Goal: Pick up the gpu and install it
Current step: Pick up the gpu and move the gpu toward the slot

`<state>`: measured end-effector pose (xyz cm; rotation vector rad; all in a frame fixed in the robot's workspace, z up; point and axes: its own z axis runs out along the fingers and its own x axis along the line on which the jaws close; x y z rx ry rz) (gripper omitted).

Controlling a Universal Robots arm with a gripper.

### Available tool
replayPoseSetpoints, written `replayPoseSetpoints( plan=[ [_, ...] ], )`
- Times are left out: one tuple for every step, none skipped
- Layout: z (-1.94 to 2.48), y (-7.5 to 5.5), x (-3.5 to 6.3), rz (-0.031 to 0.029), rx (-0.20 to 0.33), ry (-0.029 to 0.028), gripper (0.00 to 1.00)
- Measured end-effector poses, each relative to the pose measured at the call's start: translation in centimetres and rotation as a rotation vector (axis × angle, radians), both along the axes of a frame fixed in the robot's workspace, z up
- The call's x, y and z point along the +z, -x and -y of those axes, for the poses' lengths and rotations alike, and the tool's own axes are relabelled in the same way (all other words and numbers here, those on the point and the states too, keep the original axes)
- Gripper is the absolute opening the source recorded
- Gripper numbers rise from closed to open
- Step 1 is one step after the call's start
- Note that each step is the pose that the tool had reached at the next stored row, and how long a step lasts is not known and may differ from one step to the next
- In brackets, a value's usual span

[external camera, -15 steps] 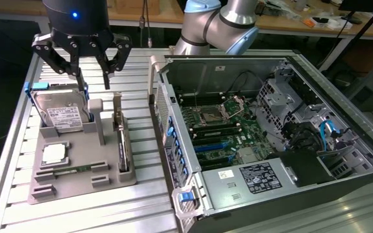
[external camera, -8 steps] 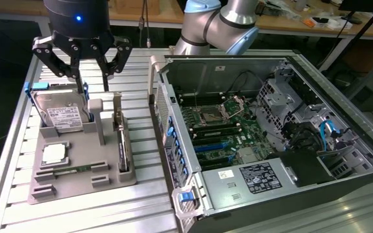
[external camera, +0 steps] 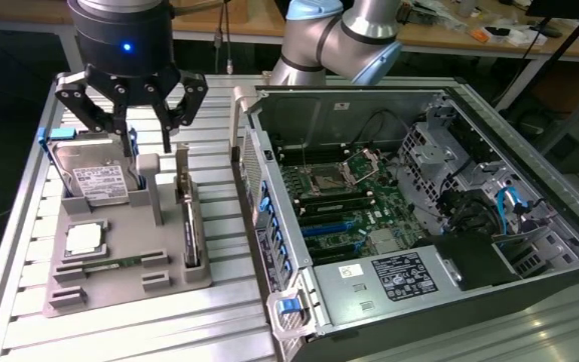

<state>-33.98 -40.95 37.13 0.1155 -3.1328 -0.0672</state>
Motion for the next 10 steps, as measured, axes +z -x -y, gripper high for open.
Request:
replayPoseSetpoints(
  plan=[
    [0.11,-0.3,-0.11,-0.0002,0.000,0.0001,0.48],
    [0.20,-0.5,-0.21,-0.0001,0.000,0.0000,0.48],
    [0.29,-0.7,-0.32,0.0000,0.000,0.0000,0.48],
    [0.37,-1.0,-0.43,0.0001,0.000,-0.0001,0.48],
    [0.44,-1.1,-0.60,0.0003,0.000,-0.0002,0.48],
    [0.48,-1.2,-0.79,0.0003,0.000,-0.0002,0.48],
    [0.50,-1.2,-0.95,0.0001,0.000,0.0000,0.48],
    [0.52,-1.3,-1.14,0.0000,0.000,0.0000,0.48],
    [0.53,-1.3,-1.32,0.0001,0.000,-0.0001,0.48],
    [0.54,-1.4,-1.50,0.0000,0.000,0.0000,0.48]
  ],
)
